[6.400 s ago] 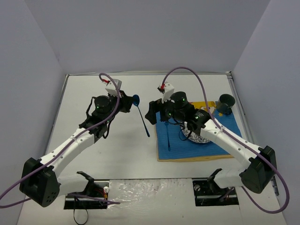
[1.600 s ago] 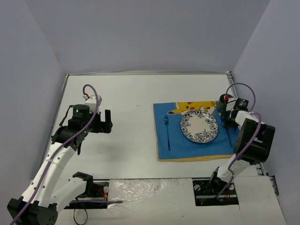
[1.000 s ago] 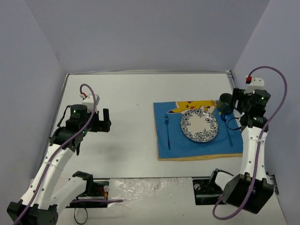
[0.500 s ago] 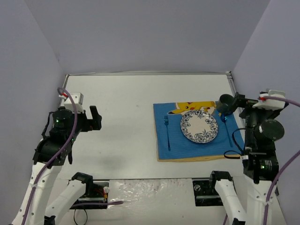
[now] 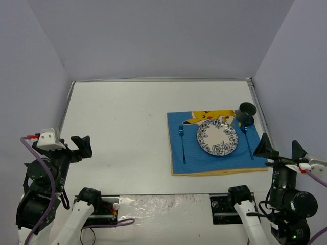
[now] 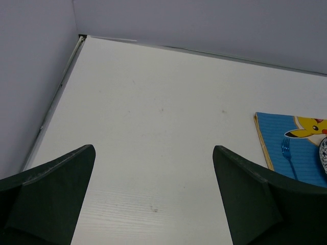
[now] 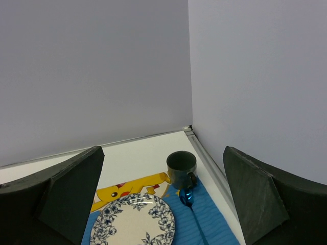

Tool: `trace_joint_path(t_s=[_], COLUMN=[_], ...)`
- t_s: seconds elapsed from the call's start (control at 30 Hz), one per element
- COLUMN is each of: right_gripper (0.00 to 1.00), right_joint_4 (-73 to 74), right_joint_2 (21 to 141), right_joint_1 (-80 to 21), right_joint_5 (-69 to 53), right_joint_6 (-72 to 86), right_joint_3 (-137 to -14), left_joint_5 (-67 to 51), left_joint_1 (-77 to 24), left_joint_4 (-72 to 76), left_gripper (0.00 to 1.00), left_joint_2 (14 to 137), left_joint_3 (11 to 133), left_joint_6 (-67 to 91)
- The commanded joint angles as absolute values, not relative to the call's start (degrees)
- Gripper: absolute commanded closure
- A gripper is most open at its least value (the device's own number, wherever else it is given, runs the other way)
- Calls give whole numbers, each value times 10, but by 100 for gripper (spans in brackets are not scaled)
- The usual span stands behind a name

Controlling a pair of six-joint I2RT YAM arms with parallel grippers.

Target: Set the dinner table for one person

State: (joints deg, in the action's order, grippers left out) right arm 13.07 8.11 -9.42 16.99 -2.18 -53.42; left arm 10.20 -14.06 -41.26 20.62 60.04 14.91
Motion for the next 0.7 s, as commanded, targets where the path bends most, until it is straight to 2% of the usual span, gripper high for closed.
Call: trace_joint_path(t_s=[0.0,0.37,0.67], right_gripper=[0,0,0], right_joint_4=[103,99,95], right_joint_2=[46,26,29], right_joint_1=[-107,-115,-118], right_joint_5=[222,244,237], right_joint_6=[-24,13,12], right_joint_3=[-501,-449,-443], left_joint_5=[140,151,165], left_joint_1=[-137,-137,-137], left_joint_4=[-379,-304,-298], left_gripper=[3,3,3], left_joint_2=[206,165,170], left_joint_3=[566,465,453], left_joint_6=[133,117,117])
